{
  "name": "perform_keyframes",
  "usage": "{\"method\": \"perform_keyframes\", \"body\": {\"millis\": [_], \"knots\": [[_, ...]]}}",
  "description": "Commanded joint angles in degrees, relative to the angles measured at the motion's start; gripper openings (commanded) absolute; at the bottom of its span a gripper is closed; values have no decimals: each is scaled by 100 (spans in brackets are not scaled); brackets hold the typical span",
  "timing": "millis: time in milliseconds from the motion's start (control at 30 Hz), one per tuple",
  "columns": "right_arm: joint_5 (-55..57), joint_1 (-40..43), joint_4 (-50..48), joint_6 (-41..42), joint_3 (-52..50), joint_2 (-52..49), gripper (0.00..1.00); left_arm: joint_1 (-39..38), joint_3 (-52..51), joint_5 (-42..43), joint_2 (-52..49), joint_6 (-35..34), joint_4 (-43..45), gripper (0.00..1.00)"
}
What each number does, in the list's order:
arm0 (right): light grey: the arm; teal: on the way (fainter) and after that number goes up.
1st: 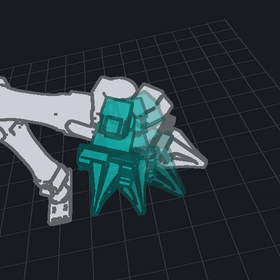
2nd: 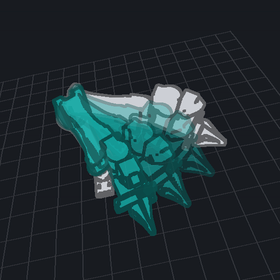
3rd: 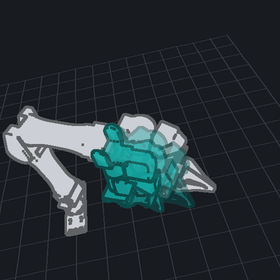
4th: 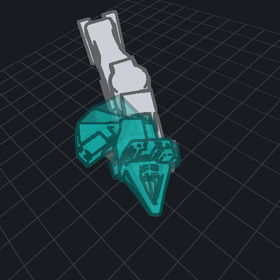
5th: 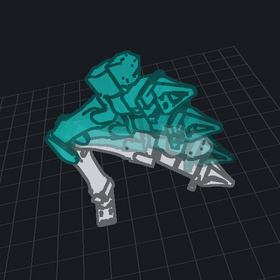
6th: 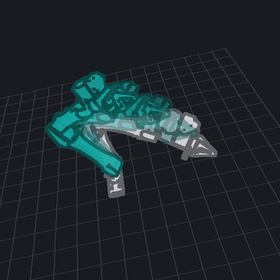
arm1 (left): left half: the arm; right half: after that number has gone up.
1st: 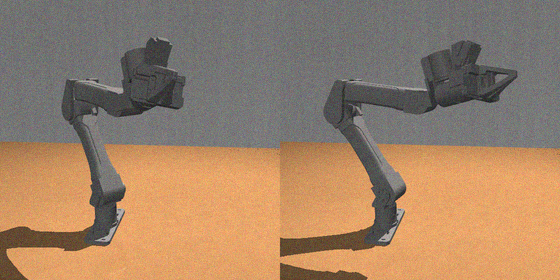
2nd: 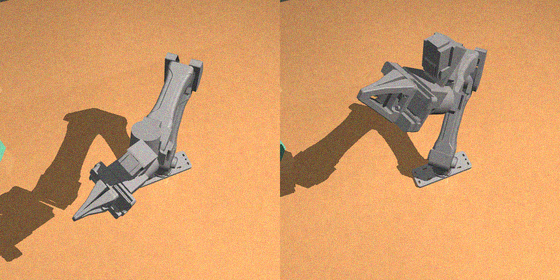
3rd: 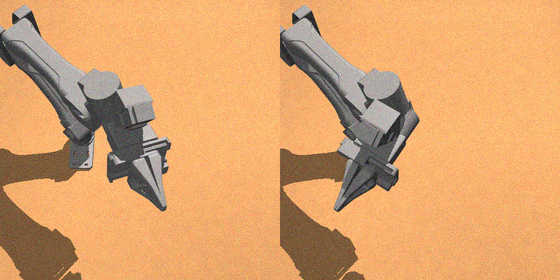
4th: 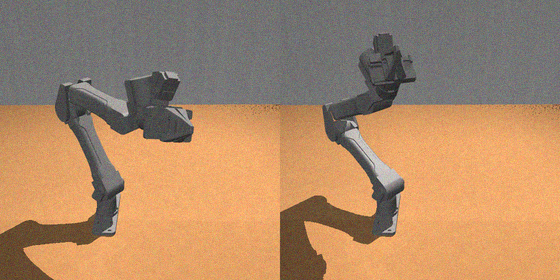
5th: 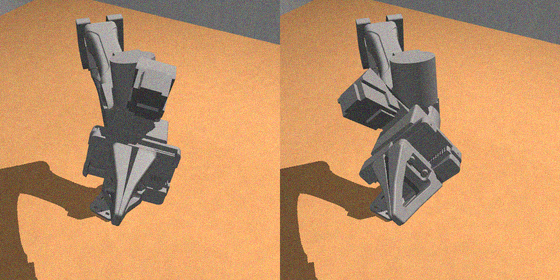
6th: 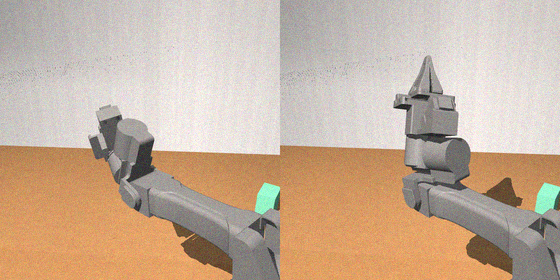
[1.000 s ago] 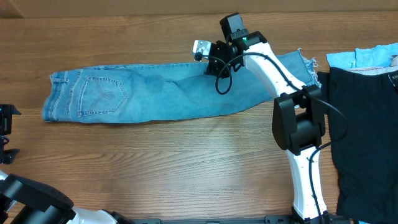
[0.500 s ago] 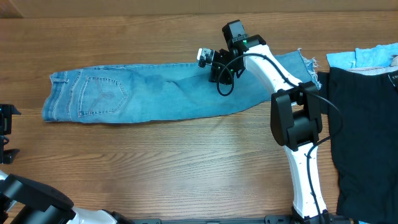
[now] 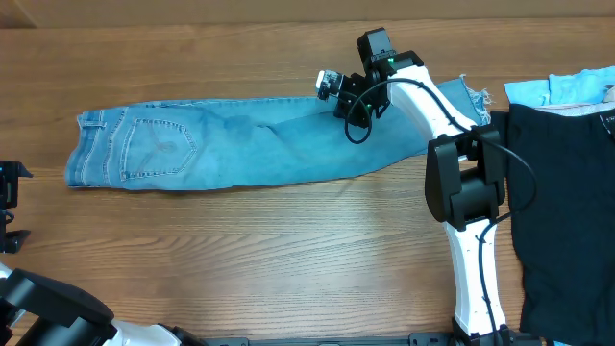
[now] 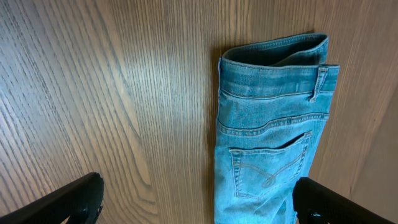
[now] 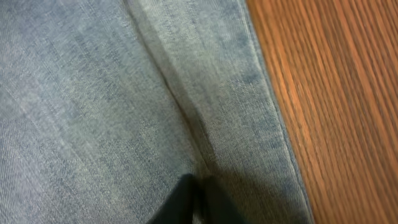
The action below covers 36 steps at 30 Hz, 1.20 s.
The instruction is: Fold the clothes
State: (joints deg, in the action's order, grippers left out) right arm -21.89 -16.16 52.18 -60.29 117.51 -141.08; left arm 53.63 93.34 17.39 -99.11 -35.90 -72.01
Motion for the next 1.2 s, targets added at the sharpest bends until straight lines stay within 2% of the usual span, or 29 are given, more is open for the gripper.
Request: {"method": "perform_keyframes", "body": {"millis": [0, 233, 300, 500, 667, 867, 900, 933, 967, 1033, 1100, 1133, 1167], "knots": [[-136, 17, 2, -15, 48, -4, 4, -7, 13, 2, 103, -31, 9, 100], [192, 24, -72, 74, 350, 245, 4, -7, 13, 2, 103, -31, 9, 100], [691, 68, -90, 361, 509, 319, 4, -7, 13, 2, 103, -31, 9, 100], [1067, 387, -431, 1436, 557, 372, 4, -7, 13, 2, 103, -31, 9, 100], [1047, 435, -490, 1449, 533, 363, 4, -7, 13, 2, 103, -31, 9, 100], [966, 435, -1202, 1663, -50, 358, 5, -7, 13, 2, 103, -31, 9, 100], [1008, 435, -1362, 2059, -31, 369, 27, -7, 13, 2, 103, -31, 9, 100], [1086, 435, -1386, 2417, 85, 411, 34, -7, 13, 2, 103, -31, 9, 100], [1263, 437, -1384, 2946, 291, 487, 50, -7, 13, 2, 103, -31, 9, 100], [1965, 459, -1259, 3897, 678, 721, 63, -7, 13, 2, 103, -31, 9, 100], [2702, 568, -782, 4666, 1012, 1029, 68, -7, 13, 2, 103, -31, 9, 100], [2787, 669, -516, 4964, 1093, 1198, 84, -7, 13, 2, 103, -31, 9, 100], [2776, 848, -179, 5355, 1099, 1436, 91, -7, 13, 2, 103, -31, 9, 100]]}}
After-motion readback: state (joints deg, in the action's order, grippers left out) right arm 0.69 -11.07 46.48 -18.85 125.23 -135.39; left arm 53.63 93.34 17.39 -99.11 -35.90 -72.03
